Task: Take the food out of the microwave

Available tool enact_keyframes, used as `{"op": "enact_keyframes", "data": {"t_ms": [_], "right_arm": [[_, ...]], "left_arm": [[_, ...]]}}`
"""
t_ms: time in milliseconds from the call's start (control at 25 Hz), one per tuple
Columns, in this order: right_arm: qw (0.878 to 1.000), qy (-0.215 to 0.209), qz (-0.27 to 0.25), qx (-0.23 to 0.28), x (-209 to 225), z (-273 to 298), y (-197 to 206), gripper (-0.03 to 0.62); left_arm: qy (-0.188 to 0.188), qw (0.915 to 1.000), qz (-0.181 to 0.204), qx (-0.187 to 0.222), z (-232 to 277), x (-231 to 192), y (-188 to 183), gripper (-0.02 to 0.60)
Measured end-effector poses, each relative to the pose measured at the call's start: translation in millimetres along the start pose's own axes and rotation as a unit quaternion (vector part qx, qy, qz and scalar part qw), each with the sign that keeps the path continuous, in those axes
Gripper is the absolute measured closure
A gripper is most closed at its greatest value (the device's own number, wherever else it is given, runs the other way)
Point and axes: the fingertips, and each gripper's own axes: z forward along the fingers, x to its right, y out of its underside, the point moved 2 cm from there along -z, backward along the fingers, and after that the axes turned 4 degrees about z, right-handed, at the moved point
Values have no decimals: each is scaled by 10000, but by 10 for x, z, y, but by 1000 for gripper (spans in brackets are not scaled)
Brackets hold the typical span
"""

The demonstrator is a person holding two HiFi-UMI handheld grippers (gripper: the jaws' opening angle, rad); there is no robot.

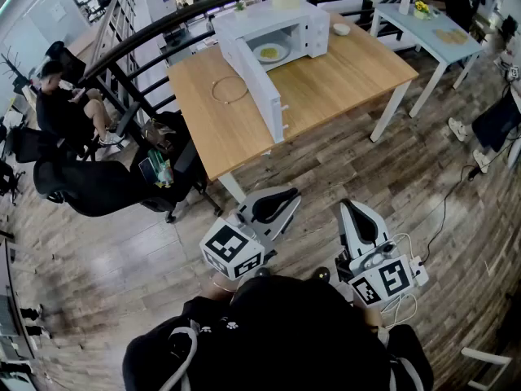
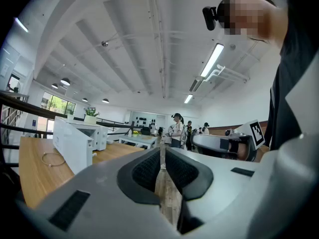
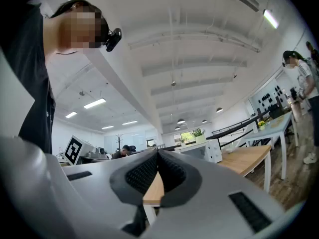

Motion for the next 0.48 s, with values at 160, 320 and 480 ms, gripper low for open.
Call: {"op": "enact_keyframes", "data": {"t_ms": [160,320,480], "right_arm": [[10000,2,9,-11,-29,-67,-5,594],[10000,-35,60,-41,-13,-104,12,594],[9999,-84,112,-60,39,-140,27,594]], "left_arm": [[-12,10000,-38,34,-35,67,-20,543],[-96,9999,-18,-20,-43,118,-10,543],[-193,9998,-49,-67,-26,151,14,543]]}}
